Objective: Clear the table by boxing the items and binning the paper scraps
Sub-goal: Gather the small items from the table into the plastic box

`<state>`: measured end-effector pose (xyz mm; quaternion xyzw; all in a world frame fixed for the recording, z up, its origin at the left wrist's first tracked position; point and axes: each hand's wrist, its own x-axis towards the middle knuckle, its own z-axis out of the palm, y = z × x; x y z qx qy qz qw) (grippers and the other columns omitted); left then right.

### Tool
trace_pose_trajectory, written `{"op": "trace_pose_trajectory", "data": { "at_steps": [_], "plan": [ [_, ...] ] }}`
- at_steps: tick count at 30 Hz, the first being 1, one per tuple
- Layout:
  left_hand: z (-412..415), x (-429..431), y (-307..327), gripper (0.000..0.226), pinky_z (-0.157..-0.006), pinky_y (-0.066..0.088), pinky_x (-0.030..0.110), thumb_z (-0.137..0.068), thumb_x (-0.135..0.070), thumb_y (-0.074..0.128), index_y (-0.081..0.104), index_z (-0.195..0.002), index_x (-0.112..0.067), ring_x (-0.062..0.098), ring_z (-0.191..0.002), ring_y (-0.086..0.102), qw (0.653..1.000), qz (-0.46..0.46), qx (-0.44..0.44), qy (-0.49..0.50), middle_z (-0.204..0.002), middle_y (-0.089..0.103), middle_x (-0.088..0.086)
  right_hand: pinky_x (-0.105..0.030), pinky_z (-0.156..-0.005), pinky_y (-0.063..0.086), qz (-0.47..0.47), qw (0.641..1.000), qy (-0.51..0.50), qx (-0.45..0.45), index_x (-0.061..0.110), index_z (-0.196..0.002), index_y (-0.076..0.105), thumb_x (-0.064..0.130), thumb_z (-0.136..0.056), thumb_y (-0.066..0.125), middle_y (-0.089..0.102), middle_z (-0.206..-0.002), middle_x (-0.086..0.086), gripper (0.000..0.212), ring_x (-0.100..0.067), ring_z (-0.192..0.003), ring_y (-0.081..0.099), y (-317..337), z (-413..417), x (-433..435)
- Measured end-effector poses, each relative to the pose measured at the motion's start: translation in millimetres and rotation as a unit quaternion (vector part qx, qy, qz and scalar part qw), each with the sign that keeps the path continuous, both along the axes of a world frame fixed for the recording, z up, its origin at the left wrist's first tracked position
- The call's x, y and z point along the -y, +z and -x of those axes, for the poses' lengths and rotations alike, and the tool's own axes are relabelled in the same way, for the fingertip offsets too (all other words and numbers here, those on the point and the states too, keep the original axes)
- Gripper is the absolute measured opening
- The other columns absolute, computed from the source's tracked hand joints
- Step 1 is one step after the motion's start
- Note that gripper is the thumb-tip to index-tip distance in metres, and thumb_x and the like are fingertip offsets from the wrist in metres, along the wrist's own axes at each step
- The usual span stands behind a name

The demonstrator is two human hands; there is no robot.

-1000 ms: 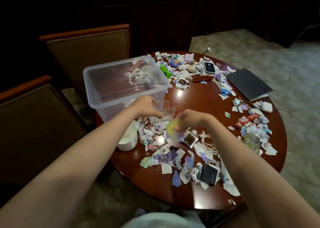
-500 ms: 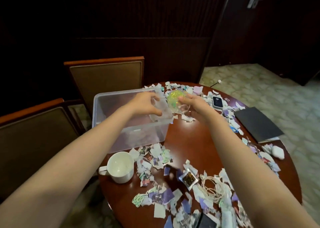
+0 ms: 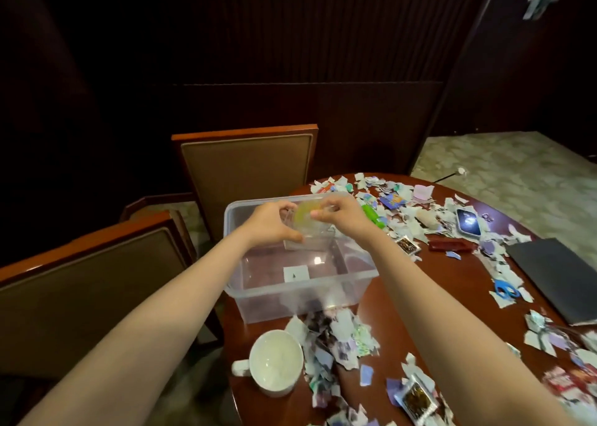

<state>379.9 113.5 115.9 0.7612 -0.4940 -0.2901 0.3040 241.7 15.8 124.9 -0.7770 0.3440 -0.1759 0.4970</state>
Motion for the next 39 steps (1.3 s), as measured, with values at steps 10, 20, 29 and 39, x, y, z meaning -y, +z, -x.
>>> {"op": "trace_pose_trajectory", "data": {
  "at_steps": [10, 20, 29, 39],
  "plan": [
    [-62, 19, -22, 0.063, -0.082, 0.050, 0.028, -0.067, -0.016, 0.083, 0.054, -0.122, -0.014, 0.013, -0.094, 0.058, 0.996, -0.011, -0.088, -0.004, -0.104, 0.060, 0.000, -0.033, -0.090, 0.045, 0.014, 0.998, 0.016, -0.058, 0.008, -0.116, 0.060, 0.010, -0.089, 0.060, 0.054, -0.105, 0.001, 0.027, -0.014, -0.102, 0.050, -13, -66, 14],
    [-80, 35, -54, 0.051, -0.062, 0.040, 0.023, -0.070, -0.020, 0.079, 0.043, -0.107, -0.015, 0.012, -0.084, 0.049, 0.995, -0.072, -0.063, -0.025, -0.093, 0.048, -0.003, -0.048, -0.093, 0.048, -0.271, 0.960, -0.069, 0.002, 0.035, -0.108, 0.056, 0.025, -0.073, 0.062, 0.048, -0.126, -0.005, 0.037, -0.028, -0.115, 0.047, -62, -83, 30],
    [-67, 35, -63, 0.064, -0.076, 0.041, 0.032, -0.075, -0.033, 0.071, 0.039, -0.124, -0.006, 0.025, -0.107, 0.052, 0.944, -0.132, 0.256, -0.163, -0.115, 0.053, 0.009, -0.028, -0.076, 0.044, -0.263, 0.955, -0.138, 0.005, 0.017, -0.095, 0.058, -0.012, -0.087, 0.031, 0.051, -0.109, -0.005, 0.040, -0.020, -0.100, 0.050, -114, -94, 24],
    [-68, 46, -87, 0.058, -0.094, 0.046, 0.035, -0.085, -0.010, 0.065, 0.038, -0.134, -0.003, 0.030, -0.123, 0.050, 0.851, -0.285, 0.410, -0.162, -0.134, 0.049, 0.012, -0.019, -0.058, 0.039, -0.223, 0.965, -0.042, -0.133, 0.010, -0.109, 0.039, -0.012, -0.082, 0.049, 0.045, -0.084, -0.001, 0.036, -0.011, -0.074, 0.046, -132, -116, 12]
  ]
}}
